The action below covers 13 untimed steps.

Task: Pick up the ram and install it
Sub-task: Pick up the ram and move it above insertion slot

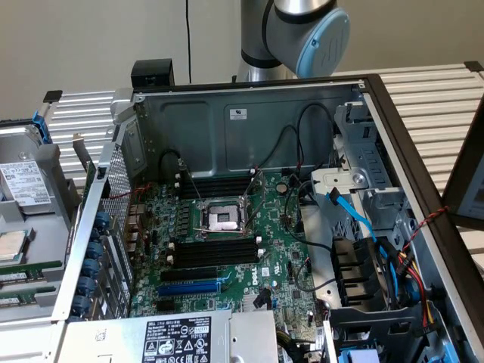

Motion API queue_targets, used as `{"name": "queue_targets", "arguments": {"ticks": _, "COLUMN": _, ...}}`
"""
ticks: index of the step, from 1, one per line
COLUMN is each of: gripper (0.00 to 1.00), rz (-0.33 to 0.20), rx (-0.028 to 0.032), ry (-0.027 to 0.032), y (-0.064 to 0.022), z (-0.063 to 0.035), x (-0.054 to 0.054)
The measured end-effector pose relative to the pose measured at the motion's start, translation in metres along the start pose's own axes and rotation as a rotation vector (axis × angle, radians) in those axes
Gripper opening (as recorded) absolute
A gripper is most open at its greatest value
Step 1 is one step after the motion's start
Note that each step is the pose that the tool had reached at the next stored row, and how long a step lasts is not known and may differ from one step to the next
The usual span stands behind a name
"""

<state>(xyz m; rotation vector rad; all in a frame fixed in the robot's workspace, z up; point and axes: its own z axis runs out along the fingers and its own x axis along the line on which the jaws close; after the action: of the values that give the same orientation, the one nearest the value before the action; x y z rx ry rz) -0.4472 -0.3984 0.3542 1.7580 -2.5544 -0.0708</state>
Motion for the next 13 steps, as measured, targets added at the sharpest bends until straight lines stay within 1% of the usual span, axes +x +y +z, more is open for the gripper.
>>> {"name": "queue_targets", "arguments": {"ticks": 5, "gripper": 0.24, "rz": -0.091, "rx": -0.0014, "ry": 0.0002, "y": 0.0000, "z": 0.0005, "x": 0.000}}
{"name": "queue_targets", "arguments": {"ticks": 7, "gripper": 0.24, "rz": -0.128, "rx": -0.0029, "ry": -0.0033, "y": -0.0001, "z": 0.0018, "x": 0.000}}
{"name": "queue_targets", "arguments": {"ticks": 8, "gripper": 0.24, "rz": -0.144, "rx": -0.0030, "ry": -0.0025, "y": -0.0002, "z": 0.0033, "x": 0.000}}
{"name": "queue_targets", "arguments": {"ticks": 13, "gripper": 0.24, "rz": -0.156, "rx": -0.0029, "ry": -0.0017, "y": -0.0009, "z": 0.0124, "x": 0.000}}
